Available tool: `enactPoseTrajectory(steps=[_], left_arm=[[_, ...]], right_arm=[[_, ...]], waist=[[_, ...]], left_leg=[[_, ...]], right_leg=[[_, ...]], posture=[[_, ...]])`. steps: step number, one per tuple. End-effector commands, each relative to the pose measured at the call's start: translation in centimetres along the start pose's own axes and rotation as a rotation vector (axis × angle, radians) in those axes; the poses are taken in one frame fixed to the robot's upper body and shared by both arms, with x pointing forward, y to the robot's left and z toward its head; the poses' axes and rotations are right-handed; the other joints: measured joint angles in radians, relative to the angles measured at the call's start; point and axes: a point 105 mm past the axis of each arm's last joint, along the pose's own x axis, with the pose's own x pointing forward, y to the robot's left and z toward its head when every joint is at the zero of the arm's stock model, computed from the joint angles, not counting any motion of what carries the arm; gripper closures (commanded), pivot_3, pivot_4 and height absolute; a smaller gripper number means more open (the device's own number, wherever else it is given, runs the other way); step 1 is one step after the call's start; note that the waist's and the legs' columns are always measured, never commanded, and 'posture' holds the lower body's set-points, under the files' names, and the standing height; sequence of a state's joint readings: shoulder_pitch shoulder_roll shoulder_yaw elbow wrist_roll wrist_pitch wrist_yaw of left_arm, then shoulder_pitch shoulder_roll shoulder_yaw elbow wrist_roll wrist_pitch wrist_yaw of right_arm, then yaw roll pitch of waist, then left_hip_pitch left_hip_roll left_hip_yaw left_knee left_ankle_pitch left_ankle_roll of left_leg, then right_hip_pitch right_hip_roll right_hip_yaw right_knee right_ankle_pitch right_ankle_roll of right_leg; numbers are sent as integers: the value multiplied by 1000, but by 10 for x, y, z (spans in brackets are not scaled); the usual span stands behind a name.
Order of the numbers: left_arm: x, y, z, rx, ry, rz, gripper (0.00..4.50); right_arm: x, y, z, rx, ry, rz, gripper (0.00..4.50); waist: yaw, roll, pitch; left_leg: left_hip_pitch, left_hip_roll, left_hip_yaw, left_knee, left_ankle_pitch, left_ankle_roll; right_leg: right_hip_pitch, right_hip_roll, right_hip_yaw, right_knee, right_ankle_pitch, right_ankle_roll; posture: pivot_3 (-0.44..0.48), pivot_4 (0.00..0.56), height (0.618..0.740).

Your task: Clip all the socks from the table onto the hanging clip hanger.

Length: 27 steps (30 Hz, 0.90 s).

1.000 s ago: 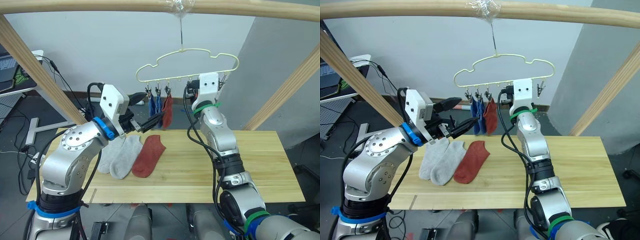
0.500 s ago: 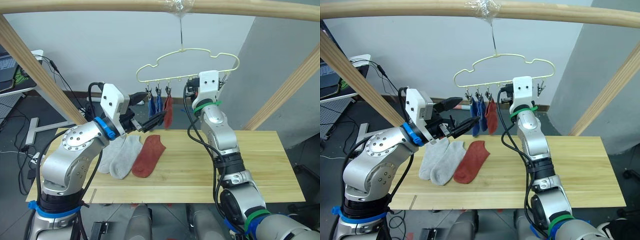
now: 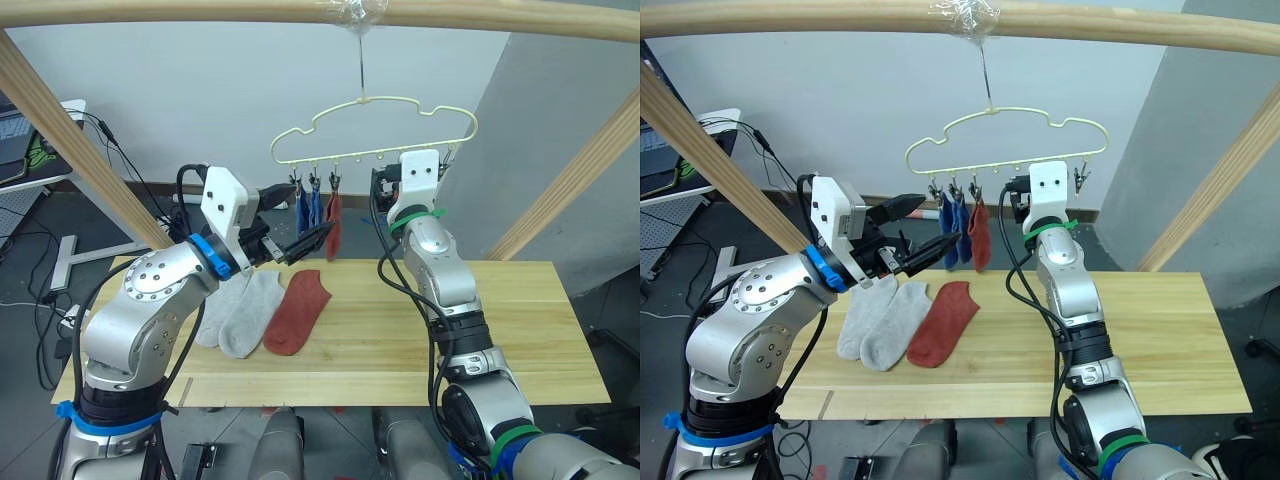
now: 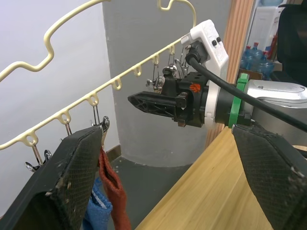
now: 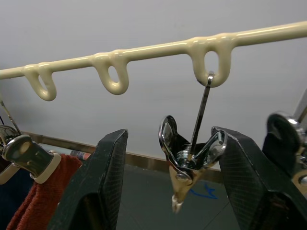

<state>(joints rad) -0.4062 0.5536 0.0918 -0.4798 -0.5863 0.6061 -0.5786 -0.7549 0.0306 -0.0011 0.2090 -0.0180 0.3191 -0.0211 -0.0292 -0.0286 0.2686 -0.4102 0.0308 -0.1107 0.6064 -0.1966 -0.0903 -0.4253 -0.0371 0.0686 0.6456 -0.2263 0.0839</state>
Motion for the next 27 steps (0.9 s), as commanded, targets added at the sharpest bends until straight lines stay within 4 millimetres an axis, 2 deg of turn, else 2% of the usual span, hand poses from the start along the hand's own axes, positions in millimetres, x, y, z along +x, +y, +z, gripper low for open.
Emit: enactPoseTrajectory(steps=[1,13,27], left_arm=[[1,-4,15,40,-45,-13,0],[2,-4,19,41,-56,-11,0],[5,-3,26,42,-76,-5,0]], right_arm=[[-1,7,25,-7,-84,15,1623],[1,18,35,13,-106,46,1623],[8,12,36,11,-109,33,1623]], waist=[[0,0,0],[0,0,0],[0,0,0]], left_leg=[[0,0,0,0,0,0],[-1,0,0,0,0,0],[-2,0,-1,0,0,0]], right_leg=[[0,0,0,0,0,0],[-1,0,0,0,0,0],[-1,0,-1,0,-3,-4]], posture=[[121,247,740],[123,249,740],[128,251,740]])
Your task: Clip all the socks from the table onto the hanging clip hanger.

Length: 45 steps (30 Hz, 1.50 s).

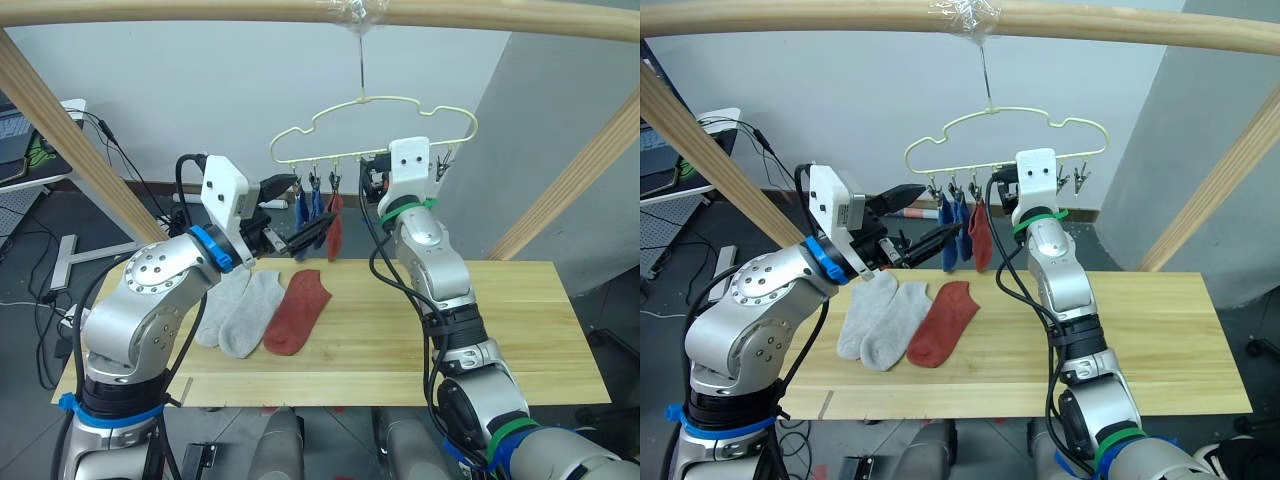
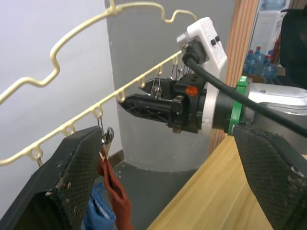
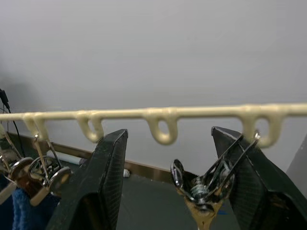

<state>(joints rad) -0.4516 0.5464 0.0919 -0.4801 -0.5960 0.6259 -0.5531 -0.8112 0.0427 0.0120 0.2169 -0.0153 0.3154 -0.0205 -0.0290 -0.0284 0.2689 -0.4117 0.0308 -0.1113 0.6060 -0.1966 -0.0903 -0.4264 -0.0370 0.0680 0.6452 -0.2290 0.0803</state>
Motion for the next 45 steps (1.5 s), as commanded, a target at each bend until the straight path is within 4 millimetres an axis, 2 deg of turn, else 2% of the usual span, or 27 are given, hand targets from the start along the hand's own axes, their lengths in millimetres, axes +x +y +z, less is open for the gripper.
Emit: enactPoseTrajectory(steps=[1,6,7,9,14,16,23,30,32,35,41,45], left_arm=[[0,-5,16,33,-53,-14,0],[0,-5,18,31,-61,-12,0],[0,-5,18,30,-65,-11,0],[0,-5,19,30,-67,-11,0],[1,-5,18,28,-67,-10,0],[1,-6,18,26,-66,-12,0],[-2,-13,5,-1,-29,-17,0],[-25,-13,-81,-93,232,133,0],[-36,-11,-120,-127,329,210,0],[-41,-17,-162,-145,412,262,0],[-20,-20,-197,-152,424,321,0],[-9,-17,-207,-120,431,337,0]], right_arm=[[2,-1,16,12,-57,-1,1623],[2,-3,15,11,-54,-8,1623],[2,-4,15,10,-54,-12,1782],[1,-6,15,10,-55,-18,2189],[1,-9,15,7,-56,-28,3888],[1,-10,14,5,-56,-29,4379],[-2,-14,12,2,-48,-16,4433],[-6,-24,-1,122,46,16,4433],[-7,-23,-4,137,86,53,4433],[-11,-23,-3,128,109,94,4433],[-18,-24,-6,116,138,101,4433],[-20,-25,-6,111,148,96,4433]], waist=[[0,0,0],[0,0,0],[0,0,0],[0,0,0],[0,0,0],[0,0,0],[0,0,0],[0,1,1],[-1,2,1],[1,3,2],[4,3,2],[-3,3,2]], left_leg=[[0,0,0,0,0,0],[-3,0,0,0,0,0],[-4,0,0,0,0,0],[-5,0,0,0,0,0],[-6,0,0,0,0,0],[-6,0,0,0,0,0],[-6,0,0,0,0,0],[-7,0,0,-1,0,0],[-7,0,1,-1,0,0],[-6,0,1,0,0,0],[-8,0,1,0,0,0],[-7,0,2,1,0,0]], right_leg=[[0,0,0,0,0,0],[-4,0,0,0,2,2],[-4,0,0,0,3,3],[-5,0,0,0,4,3],[-6,0,0,0,4,3],[-7,0,0,1,3,3],[-8,0,0,1,4,3],[-9,0,1,2,4,2],[-9,0,1,2,3,2],[-9,0,1,1,-1,-1],[-10,0,1,2,0,-1],[-9,0,1,2,3,4]], posture=[[128,251,740],[128,251,740],[128,251,740],[128,251,740],[127,251,740],[127,251,740],[124,256,740],[101,267,740],[82,272,740],[71,273,740],[38,276,740],[26,278,740]])
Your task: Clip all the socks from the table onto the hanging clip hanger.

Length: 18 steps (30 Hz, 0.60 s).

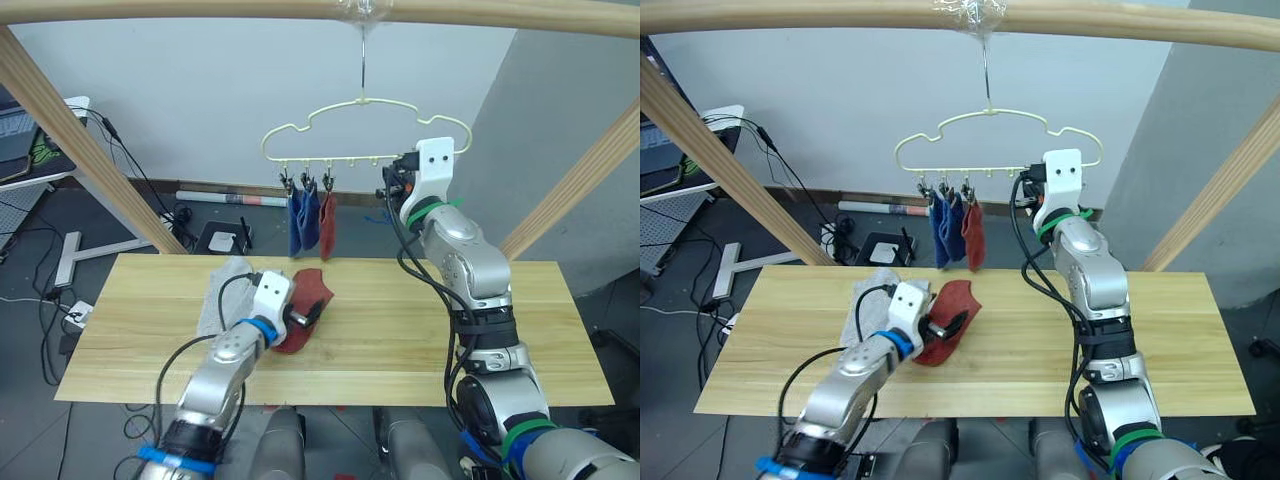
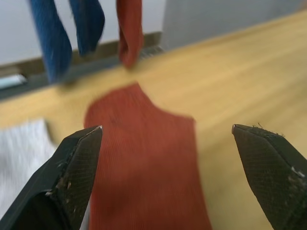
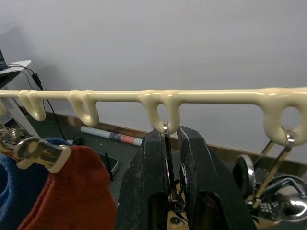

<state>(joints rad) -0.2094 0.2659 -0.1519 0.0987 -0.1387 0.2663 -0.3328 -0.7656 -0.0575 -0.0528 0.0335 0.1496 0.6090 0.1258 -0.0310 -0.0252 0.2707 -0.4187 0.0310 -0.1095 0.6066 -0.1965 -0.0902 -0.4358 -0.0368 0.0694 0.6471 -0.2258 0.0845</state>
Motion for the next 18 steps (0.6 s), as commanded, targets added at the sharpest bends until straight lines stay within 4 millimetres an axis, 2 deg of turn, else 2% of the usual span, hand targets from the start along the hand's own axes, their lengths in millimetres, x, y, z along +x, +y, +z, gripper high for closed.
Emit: enactPoseTrajectory(steps=[1,6,11,14,18], left_arm=[[9,-1,-3,49,-1,15,0],[25,-4,-25,59,116,19,0],[27,-8,-39,4,185,-5,0],[26,-13,-41,32,190,-31,576],[24,-22,-35,123,147,-67,1706]], right_arm=[[-5,-3,-1,2,10,-14,4433],[-7,-3,-4,-3,27,-19,4433],[-7,-6,-2,-4,30,-30,4433],[-8,-7,-3,-6,36,-31,4433],[-10,-11,-3,-21,47,-14,4433]], waist=[[-2,0,0],[-1,0,0],[-2,0,0],[-3,0,0],[-2,0,0]], left_leg=[[0,0,0,0,0,0],[0,0,0,0,0,0],[0,0,-1,0,0,0],[0,0,-1,1,0,0],[0,0,-1,1,0,0]], right_leg=[[0,0,0,0,0,0],[0,0,0,0,0,1],[0,0,-1,0,0,1],[1,0,0,0,0,2],[1,0,0,0,0,1]], posture=[[20,277,740],[1,276,740],[0,275,740],[-4,271,740],[-1,271,740]])
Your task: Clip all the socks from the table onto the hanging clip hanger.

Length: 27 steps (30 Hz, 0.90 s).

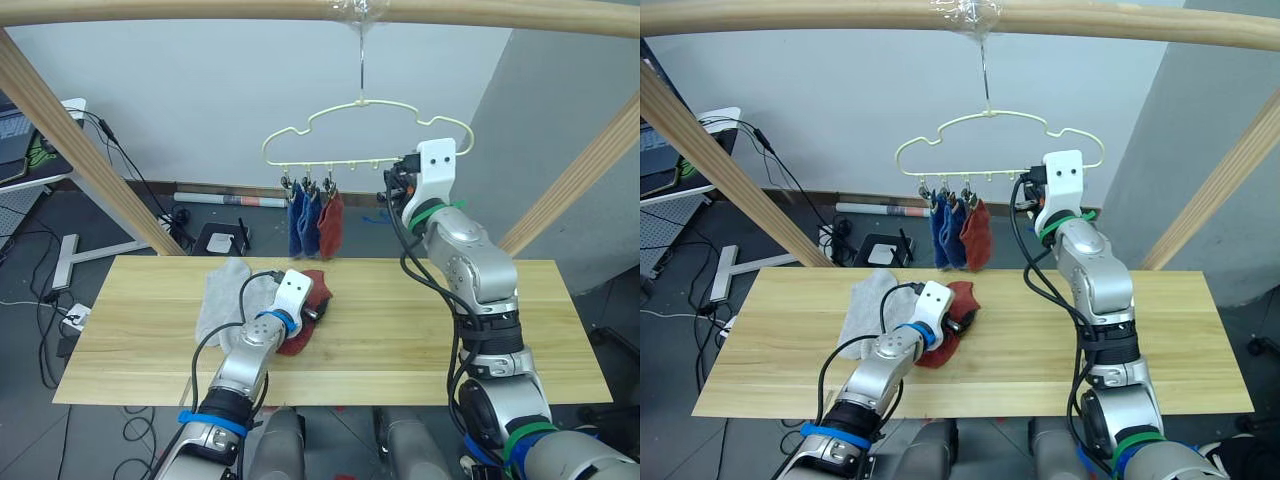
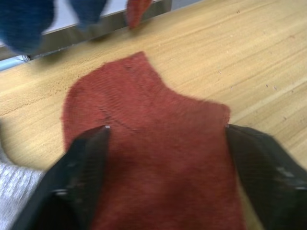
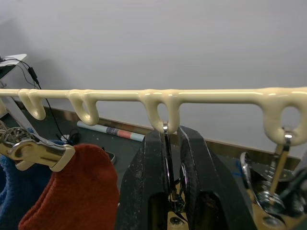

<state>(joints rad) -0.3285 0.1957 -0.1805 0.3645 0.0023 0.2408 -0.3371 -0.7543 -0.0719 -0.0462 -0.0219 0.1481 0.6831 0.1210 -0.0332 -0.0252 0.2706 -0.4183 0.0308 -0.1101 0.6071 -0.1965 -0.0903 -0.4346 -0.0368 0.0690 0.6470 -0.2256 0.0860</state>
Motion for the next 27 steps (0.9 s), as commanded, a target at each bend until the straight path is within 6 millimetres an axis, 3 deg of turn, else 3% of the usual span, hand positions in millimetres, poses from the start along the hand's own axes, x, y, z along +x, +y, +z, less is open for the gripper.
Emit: enactPoseTrajectory(steps=[1,7,9,10,14,16,18,24,27], left_arm=[[-3,-19,-6,87,-3,-62,1962],[-8,-36,-11,129,-22,-107,3702],[-12,-46,-3,136,-74,-130,4277],[-14,-50,10,102,-142,-147,4457],[-25,-57,64,-14,-367,-186,4457],[-32,-64,99,12,-483,-209,4457],[-37,-70,120,45,-549,-227,4457],[-33,-73,165,76,-658,-183,4457],[-29,-71,175,82,-679,-151,4457]], right_arm=[[-6,-11,-2,-7,18,0,4433],[-6,-17,7,12,23,32,4433],[-7,-23,11,128,53,25,4433],[-9,-27,11,182,76,10,4433],[-15,-39,10,386,172,-32,4433],[-16,-42,11,510,220,-50,4433],[-17,-42,14,565,252,-48,4433],[-17,-33,19,620,299,-33,4433],[-17,-31,20,636,311,-31,4433]], waist=[[1,0,0],[-1,0,0],[-1,0,0],[1,0,0],[7,0,0],[7,0,0],[6,0,0],[4,1,0],[3,1,0]], left_leg=[[0,0,0,0,0,0],[0,0,0,0,0,0],[0,0,0,0,0,0],[0,0,0,0,0,0],[-2,0,-1,0,0,0],[-3,0,-1,1,0,0],[-3,0,-2,1,0,1],[-3,-1,-1,1,0,1],[-5,-1,-2,1,0,1]], right_leg=[[0,0,0,0,0,0],[0,0,0,0,0,0],[1,0,0,0,0,0],[0,0,0,0,0,0],[-1,-1,-1,-1,1,-3],[-1,-1,-1,0,2,-3],[-1,-1,-1,0,2,-3],[-1,-1,-2,-1,2,-3],[-1,-1,-2,-1,2,-3]], posture=[[0,268,740],[-1,265,740],[-1,263,740],[-1,263,740],[-1,258,740],[0,252,740],[0,252,740],[-5,246,740],[-7,246,740]])
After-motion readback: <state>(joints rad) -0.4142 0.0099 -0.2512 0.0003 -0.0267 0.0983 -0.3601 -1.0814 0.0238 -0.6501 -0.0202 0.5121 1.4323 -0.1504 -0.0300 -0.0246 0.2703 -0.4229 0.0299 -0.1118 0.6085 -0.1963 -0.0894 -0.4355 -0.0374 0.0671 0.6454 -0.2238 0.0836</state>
